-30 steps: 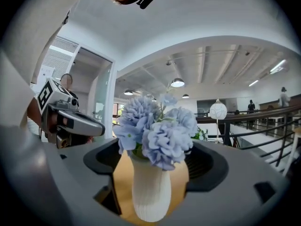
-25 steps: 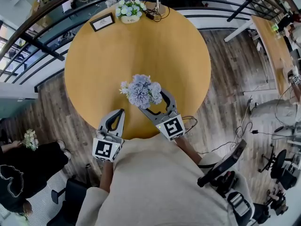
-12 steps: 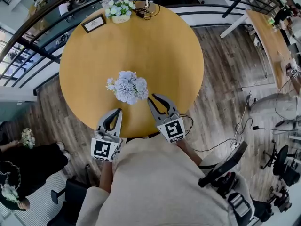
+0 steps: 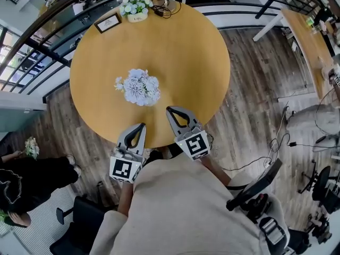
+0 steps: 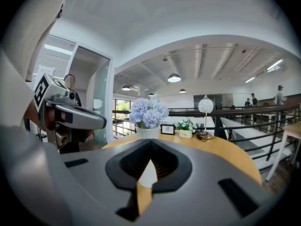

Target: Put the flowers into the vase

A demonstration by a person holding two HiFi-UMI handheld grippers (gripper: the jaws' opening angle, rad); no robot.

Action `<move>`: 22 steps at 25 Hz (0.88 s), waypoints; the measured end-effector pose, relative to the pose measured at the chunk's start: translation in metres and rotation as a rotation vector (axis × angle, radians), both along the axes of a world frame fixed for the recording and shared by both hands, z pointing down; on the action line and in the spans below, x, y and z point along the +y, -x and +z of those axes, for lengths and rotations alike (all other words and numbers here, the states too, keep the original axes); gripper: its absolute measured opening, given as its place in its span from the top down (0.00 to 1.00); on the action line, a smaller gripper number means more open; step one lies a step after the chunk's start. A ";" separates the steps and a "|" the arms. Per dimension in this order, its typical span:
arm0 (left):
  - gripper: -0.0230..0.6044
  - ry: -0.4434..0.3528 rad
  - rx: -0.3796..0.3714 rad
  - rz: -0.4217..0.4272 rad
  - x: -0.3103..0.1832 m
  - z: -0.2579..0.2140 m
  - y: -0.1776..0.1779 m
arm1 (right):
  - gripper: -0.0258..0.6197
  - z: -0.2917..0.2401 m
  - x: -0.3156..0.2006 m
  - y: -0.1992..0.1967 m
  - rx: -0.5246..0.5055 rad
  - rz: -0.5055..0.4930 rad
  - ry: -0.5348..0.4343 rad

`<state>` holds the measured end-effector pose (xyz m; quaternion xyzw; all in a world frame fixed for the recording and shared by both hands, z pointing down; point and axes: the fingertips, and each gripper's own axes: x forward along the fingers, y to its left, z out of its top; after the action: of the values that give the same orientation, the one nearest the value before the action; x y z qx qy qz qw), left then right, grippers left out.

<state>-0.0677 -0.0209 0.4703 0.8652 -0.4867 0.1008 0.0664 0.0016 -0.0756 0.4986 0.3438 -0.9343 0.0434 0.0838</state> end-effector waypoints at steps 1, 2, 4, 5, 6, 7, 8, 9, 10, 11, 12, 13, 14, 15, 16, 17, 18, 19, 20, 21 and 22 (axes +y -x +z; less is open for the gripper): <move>0.95 -0.004 0.006 0.003 0.003 -0.002 -0.001 | 0.95 -0.001 0.004 -0.001 -0.001 0.006 -0.002; 0.95 -0.009 0.016 0.005 0.005 -0.004 -0.001 | 0.95 -0.002 0.008 -0.001 -0.002 0.011 -0.005; 0.95 -0.027 0.017 0.020 0.012 -0.006 0.000 | 0.95 -0.004 0.018 0.001 -0.002 0.016 -0.013; 0.95 -0.037 0.009 0.030 0.016 -0.006 0.002 | 0.95 -0.004 0.023 0.003 0.003 0.018 -0.020; 0.95 -0.046 0.007 0.036 0.022 -0.006 0.005 | 0.95 -0.005 0.029 0.005 0.010 0.020 -0.027; 0.95 -0.052 0.015 0.037 0.030 -0.008 0.007 | 0.95 -0.007 0.037 0.008 0.018 0.022 -0.034; 0.95 -0.054 0.031 0.034 0.039 -0.011 0.008 | 0.95 -0.009 0.047 0.010 0.024 0.025 -0.038; 0.95 -0.055 0.049 0.029 0.050 -0.013 0.010 | 0.95 -0.011 0.058 0.013 0.028 0.028 -0.038; 0.95 -0.059 0.055 0.031 0.062 -0.015 0.012 | 0.95 -0.013 0.071 0.015 0.030 0.031 -0.037; 0.95 -0.067 0.050 0.038 0.075 -0.015 0.015 | 0.95 -0.015 0.084 0.017 0.033 0.036 -0.037; 0.95 -0.074 0.047 0.044 0.087 -0.016 0.019 | 0.95 -0.016 0.096 0.019 0.036 0.041 -0.039; 0.95 -0.077 0.048 0.048 0.099 -0.015 0.024 | 0.95 -0.017 0.109 0.022 0.041 0.045 -0.043; 0.95 -0.075 0.053 0.049 0.111 -0.014 0.028 | 0.95 -0.018 0.120 0.025 0.048 0.048 -0.051; 0.95 -0.071 0.053 0.052 0.123 -0.012 0.033 | 0.95 -0.018 0.132 0.026 0.053 0.054 -0.055; 0.95 -0.069 0.045 0.060 0.135 -0.009 0.037 | 0.95 -0.017 0.142 0.028 0.052 0.066 -0.050; 0.95 -0.068 0.035 0.070 0.146 -0.006 0.041 | 0.95 -0.017 0.153 0.028 0.051 0.079 -0.044; 0.95 -0.066 0.024 0.081 0.156 -0.003 0.043 | 0.95 -0.017 0.163 0.028 0.057 0.087 -0.046; 0.95 -0.062 0.016 0.091 0.166 0.000 0.045 | 0.95 -0.017 0.172 0.027 0.064 0.095 -0.049; 0.95 -0.058 0.015 0.096 0.174 0.002 0.045 | 0.95 -0.017 0.180 0.026 0.067 0.106 -0.044; 0.95 -0.054 0.017 0.099 0.181 0.002 0.045 | 0.95 -0.017 0.189 0.024 0.067 0.119 -0.035; 0.95 -0.052 0.021 0.102 0.187 0.002 0.044 | 0.95 -0.017 0.196 0.022 0.067 0.129 -0.031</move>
<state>-0.1117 0.1665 0.4723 0.8914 -0.4435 0.0824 0.0436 -0.0207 0.1205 0.4811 0.4059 -0.9073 0.0227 0.1068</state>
